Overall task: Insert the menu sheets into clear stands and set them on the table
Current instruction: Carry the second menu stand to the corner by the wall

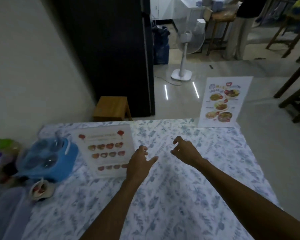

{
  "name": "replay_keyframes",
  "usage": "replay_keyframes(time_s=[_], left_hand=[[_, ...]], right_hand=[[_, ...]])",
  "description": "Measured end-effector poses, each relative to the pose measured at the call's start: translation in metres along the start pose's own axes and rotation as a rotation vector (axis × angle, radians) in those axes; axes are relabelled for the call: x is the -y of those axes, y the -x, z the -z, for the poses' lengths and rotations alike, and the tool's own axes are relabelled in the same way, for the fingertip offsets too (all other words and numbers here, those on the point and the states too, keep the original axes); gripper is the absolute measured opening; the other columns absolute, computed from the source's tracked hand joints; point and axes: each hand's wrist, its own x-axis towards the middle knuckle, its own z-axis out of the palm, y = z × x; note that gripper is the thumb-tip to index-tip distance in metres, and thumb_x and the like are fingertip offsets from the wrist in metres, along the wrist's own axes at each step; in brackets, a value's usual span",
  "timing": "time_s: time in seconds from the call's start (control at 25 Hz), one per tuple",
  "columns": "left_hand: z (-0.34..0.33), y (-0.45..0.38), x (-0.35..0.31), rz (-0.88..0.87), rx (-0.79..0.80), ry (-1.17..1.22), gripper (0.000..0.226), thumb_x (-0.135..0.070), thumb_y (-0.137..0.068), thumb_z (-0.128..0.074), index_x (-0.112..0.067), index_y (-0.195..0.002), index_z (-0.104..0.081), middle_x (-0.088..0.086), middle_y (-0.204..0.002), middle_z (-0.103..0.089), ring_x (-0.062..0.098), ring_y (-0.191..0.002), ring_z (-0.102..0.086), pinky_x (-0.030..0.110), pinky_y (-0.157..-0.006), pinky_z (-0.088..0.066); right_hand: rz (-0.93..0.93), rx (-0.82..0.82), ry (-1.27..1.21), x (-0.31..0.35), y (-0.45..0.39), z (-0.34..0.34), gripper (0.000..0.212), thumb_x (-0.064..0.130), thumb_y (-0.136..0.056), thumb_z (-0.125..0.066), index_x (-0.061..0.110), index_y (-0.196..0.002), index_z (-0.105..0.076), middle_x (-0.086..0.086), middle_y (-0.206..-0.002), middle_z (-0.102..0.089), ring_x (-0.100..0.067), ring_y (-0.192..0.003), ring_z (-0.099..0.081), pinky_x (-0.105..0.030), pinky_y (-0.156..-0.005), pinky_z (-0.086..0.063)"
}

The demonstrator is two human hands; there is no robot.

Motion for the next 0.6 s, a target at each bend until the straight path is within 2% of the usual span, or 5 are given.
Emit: replay_keyframes(time_s=[0.28, 0.36, 0.44, 0.52, 0.6], left_hand=[[0.071, 0.032, 0.086, 0.113, -0.02, -0.028, 0.043, -0.057, -0.079, -0.071, -0.027, -0.107, -0.056, -0.014, -0.103, -0.064, 0.009, -0.09, -0.064, 0.032, -0.076, -0.053], [0.092, 0.036, 0.11, 0.134, -0.031, -0.054, 0.039, -0.056, -0.082, -0.07, -0.026, -0.104, -0.059, -0.012, -0.101, -0.064, 0.009, -0.087, -0.064, 0.028, -0.072, -0.051], [0.11, 0.036, 0.129, 0.158, -0.064, -0.066, 0.037, -0.056, -0.083, -0.069, -0.025, -0.102, -0.062, -0.01, -0.1, -0.067, 0.01, -0.087, -0.066, 0.029, -0.072, -0.052], [0.127, 0.03, 0.146, 0.202, -0.115, -0.101, 0.035, -0.055, -0.083, -0.069, -0.025, -0.098, -0.061, -0.008, -0.099, -0.068, 0.013, -0.087, -0.067, 0.031, -0.073, -0.054], [0.141, 0.019, 0.158, 0.269, -0.146, -0.142, 0.039, -0.054, -0.082, -0.07, -0.023, -0.102, -0.057, -0.004, -0.104, -0.068, 0.018, -0.091, -0.067, 0.033, -0.074, -0.052]], right_hand=[[0.075, 0.072, 0.01, 0.079, 0.007, -0.061, 0.04, 0.03, -0.086, -0.071, 0.018, -0.118, -0.049, -0.009, -0.093, -0.076, -0.024, -0.083, -0.07, -0.046, -0.076, -0.06], [0.087, 0.123, -0.003, 0.098, 0.004, -0.075, 0.049, 0.032, -0.084, -0.075, 0.016, -0.121, -0.047, -0.009, -0.099, -0.075, -0.023, -0.083, -0.07, -0.04, -0.075, -0.059], [0.11, 0.186, 0.006, 0.112, 0.002, -0.09, 0.063, 0.034, -0.08, -0.078, 0.016, -0.13, -0.043, -0.01, -0.114, -0.07, -0.022, -0.089, -0.067, -0.035, -0.076, -0.056], [0.095, 0.194, -0.03, 0.123, 0.001, -0.106, 0.074, 0.032, -0.08, -0.076, 0.018, -0.141, -0.036, -0.01, -0.127, -0.065, -0.027, -0.104, -0.066, -0.039, -0.086, -0.056], [0.071, 0.155, -0.058, 0.126, 0.0, -0.114, 0.064, 0.025, -0.084, -0.07, 0.019, -0.141, -0.04, -0.009, -0.129, -0.065, -0.03, -0.109, -0.065, -0.04, -0.09, -0.055]])
